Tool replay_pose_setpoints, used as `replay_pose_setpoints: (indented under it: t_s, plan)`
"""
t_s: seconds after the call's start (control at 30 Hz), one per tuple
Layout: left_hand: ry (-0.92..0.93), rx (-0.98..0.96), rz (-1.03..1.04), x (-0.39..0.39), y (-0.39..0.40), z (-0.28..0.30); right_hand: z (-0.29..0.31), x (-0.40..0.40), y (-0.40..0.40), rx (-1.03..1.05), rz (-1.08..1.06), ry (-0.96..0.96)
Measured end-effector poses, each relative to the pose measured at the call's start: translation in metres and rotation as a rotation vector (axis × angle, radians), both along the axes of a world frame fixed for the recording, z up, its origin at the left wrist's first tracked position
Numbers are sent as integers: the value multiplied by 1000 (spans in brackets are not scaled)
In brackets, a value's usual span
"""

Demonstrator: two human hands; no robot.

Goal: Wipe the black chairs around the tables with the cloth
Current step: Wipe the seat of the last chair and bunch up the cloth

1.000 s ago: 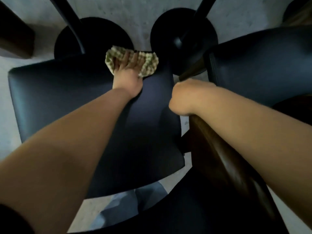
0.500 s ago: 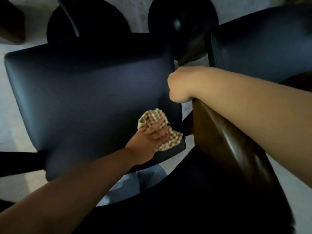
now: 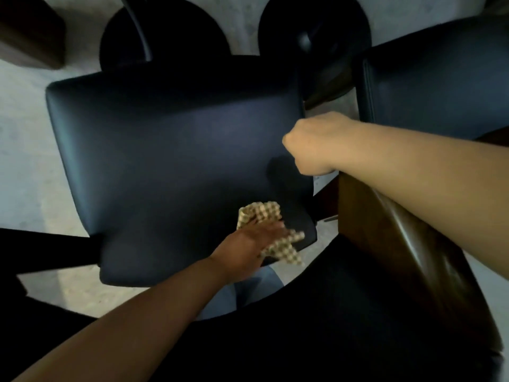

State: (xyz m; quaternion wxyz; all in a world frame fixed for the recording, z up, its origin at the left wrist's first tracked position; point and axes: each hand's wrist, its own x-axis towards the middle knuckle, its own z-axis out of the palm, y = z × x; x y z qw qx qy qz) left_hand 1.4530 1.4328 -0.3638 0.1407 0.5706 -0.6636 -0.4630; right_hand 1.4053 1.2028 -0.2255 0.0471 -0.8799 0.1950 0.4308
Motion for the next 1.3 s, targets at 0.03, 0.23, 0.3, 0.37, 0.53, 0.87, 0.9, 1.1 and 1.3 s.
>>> replay_pose_setpoints:
  t_s: [0.03,0.23,0.3,0.37,0.53,0.87,0.9,1.1,1.3]
  plan:
    - [112,23,221,12,-7,6,-1,0,-1,8,-15,1]
    - [152,-59,1007,106,-100,25,-4,-1,-4,59,-94,11]
    - [56,-126,1037,133,-134,30,-4,-2,-4,65,-114,-6]
    - [-51,-198,983,149,-162,33,-5,-2,-4,74,-124,-40]
    - [-494,-147,456,128,-189,-3,-6,-2,-8,104,-181,-42]
    - [-572,-176,197,80,-112,-24,-1,-2,-10,176,-229,-60]
    - [-557,-170,176,76,-102,-22,-1,-2,-10,179,-222,-58]
    - [-520,-160,6,48,-36,-16,-2,-1,-9,187,-184,-28]
    - [-594,-233,-285,23,13,-20,-5,-1,-7,181,-165,15]
